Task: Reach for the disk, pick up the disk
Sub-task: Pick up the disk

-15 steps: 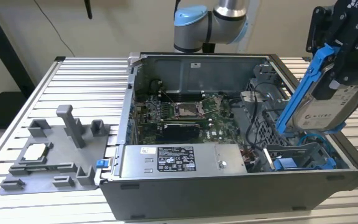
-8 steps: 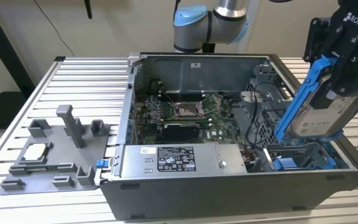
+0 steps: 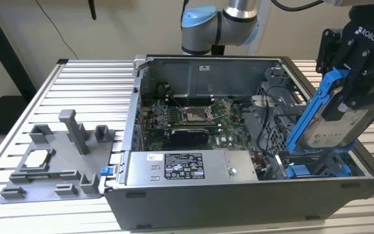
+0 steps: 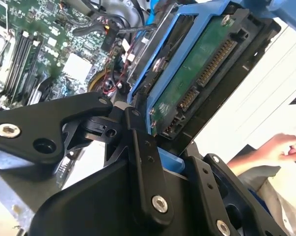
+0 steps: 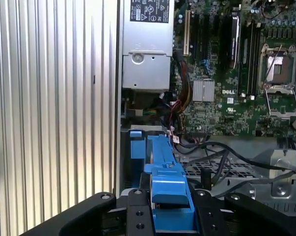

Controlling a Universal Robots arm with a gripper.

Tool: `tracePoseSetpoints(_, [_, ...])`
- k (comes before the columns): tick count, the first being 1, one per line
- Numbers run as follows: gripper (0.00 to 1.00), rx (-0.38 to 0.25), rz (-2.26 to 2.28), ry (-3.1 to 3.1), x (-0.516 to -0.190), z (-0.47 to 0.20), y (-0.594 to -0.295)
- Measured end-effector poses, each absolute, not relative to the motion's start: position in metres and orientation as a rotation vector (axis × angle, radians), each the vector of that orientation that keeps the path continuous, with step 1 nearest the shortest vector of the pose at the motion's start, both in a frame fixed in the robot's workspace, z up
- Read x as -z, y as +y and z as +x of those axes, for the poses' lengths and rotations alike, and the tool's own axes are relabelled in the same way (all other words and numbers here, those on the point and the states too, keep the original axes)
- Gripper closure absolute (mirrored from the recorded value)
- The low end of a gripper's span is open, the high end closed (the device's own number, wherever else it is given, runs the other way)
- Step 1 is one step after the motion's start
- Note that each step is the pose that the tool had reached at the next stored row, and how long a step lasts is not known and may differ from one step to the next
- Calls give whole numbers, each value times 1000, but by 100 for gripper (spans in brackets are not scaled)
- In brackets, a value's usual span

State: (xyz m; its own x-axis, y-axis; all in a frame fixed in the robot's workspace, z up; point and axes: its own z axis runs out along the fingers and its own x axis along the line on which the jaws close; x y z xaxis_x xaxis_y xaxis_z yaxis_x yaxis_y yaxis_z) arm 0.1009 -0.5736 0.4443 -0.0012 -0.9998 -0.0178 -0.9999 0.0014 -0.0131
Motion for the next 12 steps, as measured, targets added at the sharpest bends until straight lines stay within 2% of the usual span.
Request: tracePoseSetpoints(12, [100, -5, -2202, 2210, -434, 101, -583])
